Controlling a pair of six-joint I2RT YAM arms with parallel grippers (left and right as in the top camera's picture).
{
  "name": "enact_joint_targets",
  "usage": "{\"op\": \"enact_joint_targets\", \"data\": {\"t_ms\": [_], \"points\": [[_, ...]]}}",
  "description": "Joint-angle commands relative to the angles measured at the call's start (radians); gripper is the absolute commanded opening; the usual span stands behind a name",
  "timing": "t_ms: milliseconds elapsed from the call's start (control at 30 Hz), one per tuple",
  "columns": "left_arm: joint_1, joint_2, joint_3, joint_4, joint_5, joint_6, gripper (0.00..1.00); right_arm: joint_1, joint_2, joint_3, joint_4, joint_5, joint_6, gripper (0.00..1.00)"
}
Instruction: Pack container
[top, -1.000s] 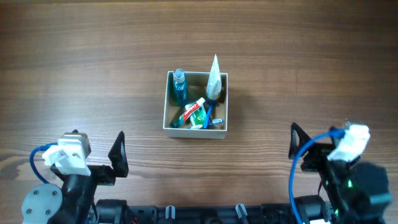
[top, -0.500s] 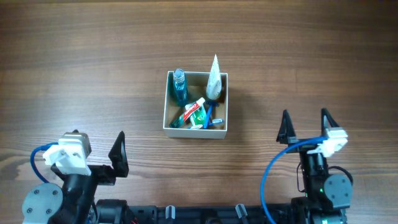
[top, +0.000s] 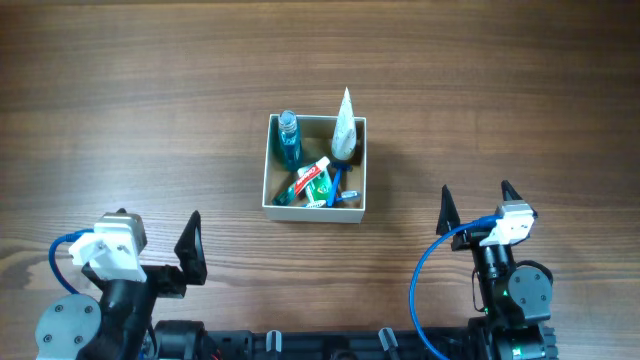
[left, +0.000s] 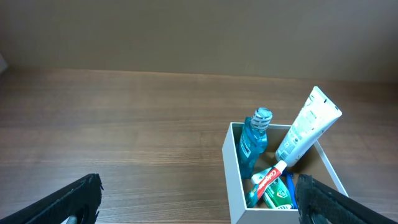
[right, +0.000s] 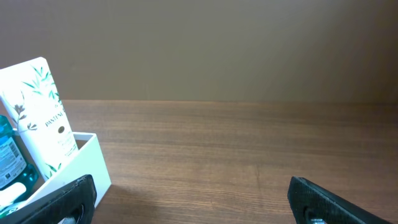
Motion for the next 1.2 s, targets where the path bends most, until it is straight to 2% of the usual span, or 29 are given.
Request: {"op": "enact_joint_targets", "data": {"t_ms": [0, 267, 367, 500, 567, 667, 800, 867, 933, 1033, 1067, 1167], "points": [[0.005, -0.005, -0.005, 0.003, 0.023, -0.013, 1.00, -0.005, -0.012, 0.000, 0.003, -0.015, -0.018, 1.00], [0.005, -0.005, -0.005, 0.003, 0.023, -0.013, 1.00, -0.005, -0.012, 0.000, 0.003, -0.015, -0.018, 1.00], [0.006, -0.012, -0.016, -0.067, -0.012, -0.002, 1.00, -0.005, -0.012, 0.000, 0.003, -0.015, -0.018, 1.00], [0.006, -0.106, -0.193, -0.074, -0.014, -0.002, 1.00, -0.005, -0.012, 0.000, 0.003, -0.015, -0.018, 1.00], [0.006, -0.201, -0.333, 0.052, -0.014, -0.002, 1.00, -0.005, -0.012, 0.000, 0.003, -0.015, -0.018, 1.00], [0.010, -0.317, -0.533, 0.330, -0.015, -0.002, 1.00, -0.005, -0.012, 0.000, 0.003, -0.015, -0.017, 1.00], [0.018, -0.332, -0.782, 0.848, -0.026, -0.002, 1.00, -0.005, -0.012, 0.000, 0.003, -0.015, -0.018, 1.00], [0.020, -0.332, -0.847, 0.966, -0.026, -0.002, 1.00, -0.005, -0.012, 0.000, 0.003, -0.015, -0.018, 1.00], [0.024, -0.332, -0.908, 0.989, -0.018, -0.003, 1.00, -0.005, -0.012, 0.000, 0.003, -0.015, -0.018, 1.00], [0.025, -0.332, -0.924, 0.836, 0.029, -0.015, 1.00, -0.005, -0.012, 0.000, 0.003, -0.015, -0.018, 1.00], [0.025, -0.332, -0.924, 0.842, 0.029, -0.081, 1.00, -0.005, -0.012, 0.000, 0.003, -0.015, -0.018, 1.00], [0.025, -0.331, -0.924, 0.843, 0.031, -0.091, 1.00, -0.005, -0.012, 0.000, 0.003, -0.015, -0.018, 1.00]]}}
